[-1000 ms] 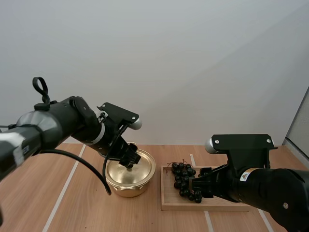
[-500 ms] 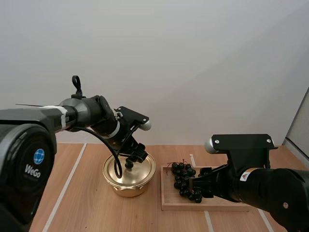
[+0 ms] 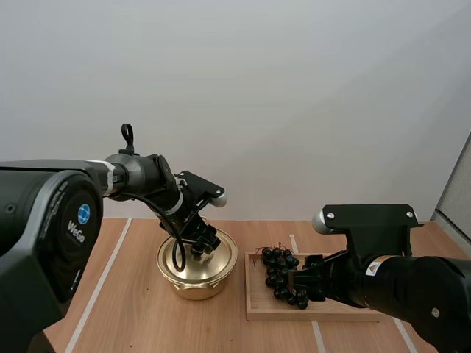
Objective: Open the lid, put the grape in the pot, and close it
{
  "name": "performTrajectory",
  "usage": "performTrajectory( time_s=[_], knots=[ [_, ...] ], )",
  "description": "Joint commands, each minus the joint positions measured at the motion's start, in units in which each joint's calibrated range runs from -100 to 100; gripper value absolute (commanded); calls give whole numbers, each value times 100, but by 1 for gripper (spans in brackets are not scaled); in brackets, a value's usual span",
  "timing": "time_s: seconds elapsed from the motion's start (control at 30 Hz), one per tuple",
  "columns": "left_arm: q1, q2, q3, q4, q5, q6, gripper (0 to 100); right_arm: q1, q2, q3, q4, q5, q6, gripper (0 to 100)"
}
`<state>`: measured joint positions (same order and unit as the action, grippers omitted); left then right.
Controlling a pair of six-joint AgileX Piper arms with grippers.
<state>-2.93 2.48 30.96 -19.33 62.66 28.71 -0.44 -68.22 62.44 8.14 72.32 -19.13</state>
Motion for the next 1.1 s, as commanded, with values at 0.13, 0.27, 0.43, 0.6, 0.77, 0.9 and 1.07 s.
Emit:
performTrajectory(
  time_s=[0.13, 0.27, 0.43, 0.6, 0.77, 0.9, 1.07],
  knots=[
    [-12, 65, -45, 71, 221, -59, 89, -19, -6, -44, -22, -30, 14, 100],
    [-12, 65, -45, 71, 335, -59, 30, -19, -6, -44, -22, -30, 14, 100],
    [-12, 65, -45, 71, 497, -59, 0, -19, -6, -44, -22, -76, 14, 100],
    [-12, -175, -56, 71, 558, -140, 0, -19, -6, -44, -6, -502, 14, 100],
    [-12, -824, -183, 71, 602, -236, 0, -19, -28, -44, -25, -761, -104, 100],
    [-12, -1547, -452, 71, 688, -348, 0, -19, 4, -44, 489, -981, -931, 100],
    [-12, -2474, -899, 71, 987, -433, 0, -19, 455, -44, 1382, -1062, -1830, 100]
  ],
)
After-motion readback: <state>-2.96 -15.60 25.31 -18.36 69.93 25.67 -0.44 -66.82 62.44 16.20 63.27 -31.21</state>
